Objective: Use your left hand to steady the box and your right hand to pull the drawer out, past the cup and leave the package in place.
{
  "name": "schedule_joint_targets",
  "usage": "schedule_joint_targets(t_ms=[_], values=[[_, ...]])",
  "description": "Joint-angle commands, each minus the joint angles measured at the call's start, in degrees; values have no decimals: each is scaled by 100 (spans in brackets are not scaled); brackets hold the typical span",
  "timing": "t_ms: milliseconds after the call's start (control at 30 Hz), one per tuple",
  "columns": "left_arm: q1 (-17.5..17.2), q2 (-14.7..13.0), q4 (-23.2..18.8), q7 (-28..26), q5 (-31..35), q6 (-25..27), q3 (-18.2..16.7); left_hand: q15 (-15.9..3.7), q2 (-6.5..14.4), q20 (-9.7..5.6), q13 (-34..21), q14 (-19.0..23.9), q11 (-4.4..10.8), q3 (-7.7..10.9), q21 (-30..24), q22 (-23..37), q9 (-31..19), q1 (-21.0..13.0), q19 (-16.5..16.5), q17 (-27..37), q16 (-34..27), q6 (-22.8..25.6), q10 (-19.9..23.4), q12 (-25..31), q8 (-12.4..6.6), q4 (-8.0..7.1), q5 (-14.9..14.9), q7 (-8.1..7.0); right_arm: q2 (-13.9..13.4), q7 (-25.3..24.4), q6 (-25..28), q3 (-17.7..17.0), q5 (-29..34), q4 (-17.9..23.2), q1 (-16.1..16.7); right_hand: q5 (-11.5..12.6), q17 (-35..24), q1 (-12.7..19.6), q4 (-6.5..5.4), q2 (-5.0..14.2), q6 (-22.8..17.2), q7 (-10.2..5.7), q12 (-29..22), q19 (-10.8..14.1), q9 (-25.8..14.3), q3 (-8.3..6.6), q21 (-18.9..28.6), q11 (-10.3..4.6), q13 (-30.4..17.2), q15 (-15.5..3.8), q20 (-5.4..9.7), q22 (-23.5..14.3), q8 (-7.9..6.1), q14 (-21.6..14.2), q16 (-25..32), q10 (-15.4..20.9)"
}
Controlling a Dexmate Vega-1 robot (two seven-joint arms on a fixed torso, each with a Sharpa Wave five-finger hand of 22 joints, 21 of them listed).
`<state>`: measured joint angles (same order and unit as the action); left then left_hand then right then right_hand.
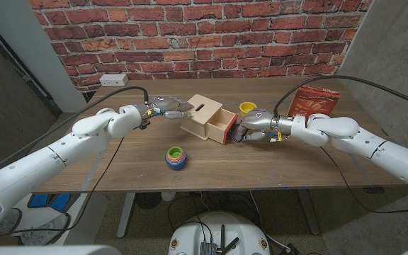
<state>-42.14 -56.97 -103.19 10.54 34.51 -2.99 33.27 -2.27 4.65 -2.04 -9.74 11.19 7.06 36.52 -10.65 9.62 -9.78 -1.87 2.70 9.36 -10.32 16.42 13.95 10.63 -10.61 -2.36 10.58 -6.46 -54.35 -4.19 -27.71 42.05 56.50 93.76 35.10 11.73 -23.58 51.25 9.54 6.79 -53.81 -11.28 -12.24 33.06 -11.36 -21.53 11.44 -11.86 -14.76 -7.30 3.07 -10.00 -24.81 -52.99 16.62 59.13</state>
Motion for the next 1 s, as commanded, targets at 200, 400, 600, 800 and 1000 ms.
schedule_joint_targets(t_ms=[200, 400, 600, 800, 1000], values=[[-69, -15, -105, -9, 33, 69, -8, -680, 266, -946, -15, 35, -8, 58, -23, 4, -19, 0, 33, 4, 29, 185, 39, 7, -30, 21, 0, 105, -182, 15, 31, -137, 39, 129, 133, 48, -42, -8, -5, -14, -26, 2, 40, 65, -29, -53, 22, -5, -16, -630, 838, -14, -30, -36, -11, 44], [-139, -34, -184, -42, 49, 191, -54, -678, 269, -940, -15, 41, -9, 69, -23, 4, -19, 0, 41, 4, 29, 185, 45, 6, -25, 28, -1, 106, -242, 63, 35, -179, 25, 183, 187, 41, -51, -46, -28, -25, -9, -18, 47, 72, -46, -38, 25, -4, -9, -615, 836, -15, -37, -30, -28, 33], [-198, -60, -248, -40, 43, 225, -66, -678, 272, -944, -15, 46, -15, 80, -24, 4, -19, -2, 48, 4, 29, 189, 50, 5, -23, 35, -1, 107, -307, 74, 72, -236, 25, 272, 278, 42, -67, -42, -22, -23, -3, -22, 42, 73, -57, -40, 25, -7, -18, -627, 839, -14, -44, -41, -28, 34], [-247, -103, -292, -85, 42, 233, -104, -674, 274, -947, -16, 50, -16, 90, -25, 5, -19, -2, 59, 4, 29, 191, 59, 7, -20, 42, -2, 108, -397, 148, 172, -322, 5, 420, 405, 41, -77, -48, -23, -20, 26, -21, 45, 73, -67, -43, 24, -7, -16, -626, 838, -14, -46, -36, -47, 33], [-274, -117, -331, -88, 58, 263, -118, -680, 278, -944, -16, 54, -24, 102, -24, 5, -20, -3, 61, 4, 30, 200, 73, 9, -21, 49, -2, 108, -488, 182, 227, -405, -3, 545, 522, 40, -90, -51, -24, -18, 9, -22, 39, 73, -71, -45, 23, -8, -22, -623, 838, -14, -63, -39, -56, 40]])
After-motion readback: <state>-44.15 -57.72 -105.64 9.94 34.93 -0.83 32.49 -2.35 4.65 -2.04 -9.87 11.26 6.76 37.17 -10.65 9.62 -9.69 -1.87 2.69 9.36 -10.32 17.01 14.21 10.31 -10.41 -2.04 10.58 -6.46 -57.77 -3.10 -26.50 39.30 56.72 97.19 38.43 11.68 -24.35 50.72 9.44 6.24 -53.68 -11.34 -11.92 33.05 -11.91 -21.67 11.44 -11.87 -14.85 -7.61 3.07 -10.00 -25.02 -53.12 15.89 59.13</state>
